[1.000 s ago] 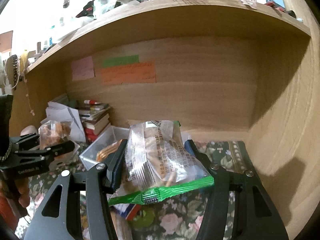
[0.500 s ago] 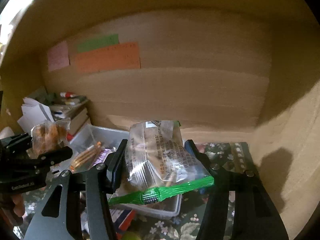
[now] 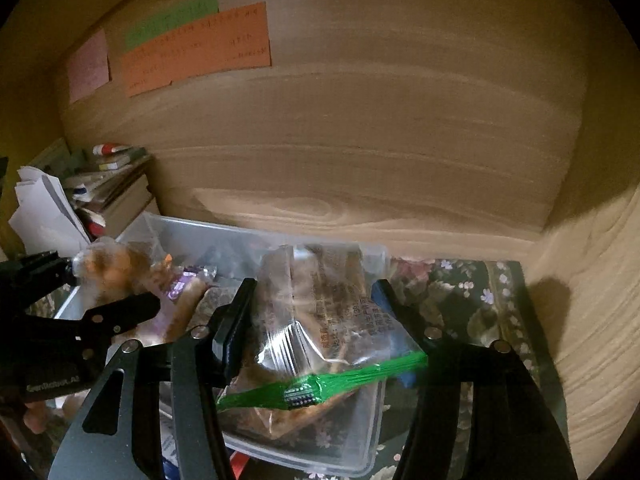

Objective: Organize snacks
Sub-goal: 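Place both held bags into the clear box and open both grippers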

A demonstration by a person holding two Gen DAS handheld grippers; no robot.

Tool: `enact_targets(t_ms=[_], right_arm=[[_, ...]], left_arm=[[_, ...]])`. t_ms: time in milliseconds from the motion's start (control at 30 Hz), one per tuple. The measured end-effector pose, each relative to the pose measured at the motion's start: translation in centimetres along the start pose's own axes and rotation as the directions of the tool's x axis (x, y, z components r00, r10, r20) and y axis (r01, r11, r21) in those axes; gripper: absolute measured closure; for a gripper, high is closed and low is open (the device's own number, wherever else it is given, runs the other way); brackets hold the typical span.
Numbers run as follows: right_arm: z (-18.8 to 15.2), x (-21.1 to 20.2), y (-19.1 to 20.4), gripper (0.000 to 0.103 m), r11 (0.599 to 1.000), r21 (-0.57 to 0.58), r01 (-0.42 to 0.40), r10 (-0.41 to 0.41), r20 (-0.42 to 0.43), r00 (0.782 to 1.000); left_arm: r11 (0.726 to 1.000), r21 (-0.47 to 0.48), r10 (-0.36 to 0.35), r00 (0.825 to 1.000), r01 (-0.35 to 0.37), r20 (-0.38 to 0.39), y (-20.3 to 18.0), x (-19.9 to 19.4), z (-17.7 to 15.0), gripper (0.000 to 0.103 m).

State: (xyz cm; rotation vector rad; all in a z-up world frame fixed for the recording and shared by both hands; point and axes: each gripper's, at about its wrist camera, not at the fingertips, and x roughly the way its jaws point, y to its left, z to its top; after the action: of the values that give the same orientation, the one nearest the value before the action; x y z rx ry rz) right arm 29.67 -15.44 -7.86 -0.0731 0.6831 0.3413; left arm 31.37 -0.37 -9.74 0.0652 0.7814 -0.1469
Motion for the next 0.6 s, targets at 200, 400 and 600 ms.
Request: enact_targets(t_ms=[200, 400, 600], right_arm=[[0.1, -1.5, -0.3, 0.045, 1.000, -0.001, -0.007, 0.007, 0.016, 1.000], [-0.1, -4.7, 0.2, 0.044, 1.000, -0.012, -0.027, 0.028, 0.058, 0.998], [-1.7, -8.7, 1.4, 0.041, 0.998, -0.043, -0.055, 0.059, 0.106, 0.993]], left_arm=[[1.000, -0.008, -0.005, 0.999, 0.005, 0.041, -0.1, -2.1, 0.0, 0.034], [1.000, 0.002, 0.007, 0.995, -0.007, 0.095, 0.0, -6.1, -1.1, 0.030], [1.000, 0.002, 0.029, 0.992, -0.029, 0.127, 0.0, -9.3, -3.5, 0.019]])
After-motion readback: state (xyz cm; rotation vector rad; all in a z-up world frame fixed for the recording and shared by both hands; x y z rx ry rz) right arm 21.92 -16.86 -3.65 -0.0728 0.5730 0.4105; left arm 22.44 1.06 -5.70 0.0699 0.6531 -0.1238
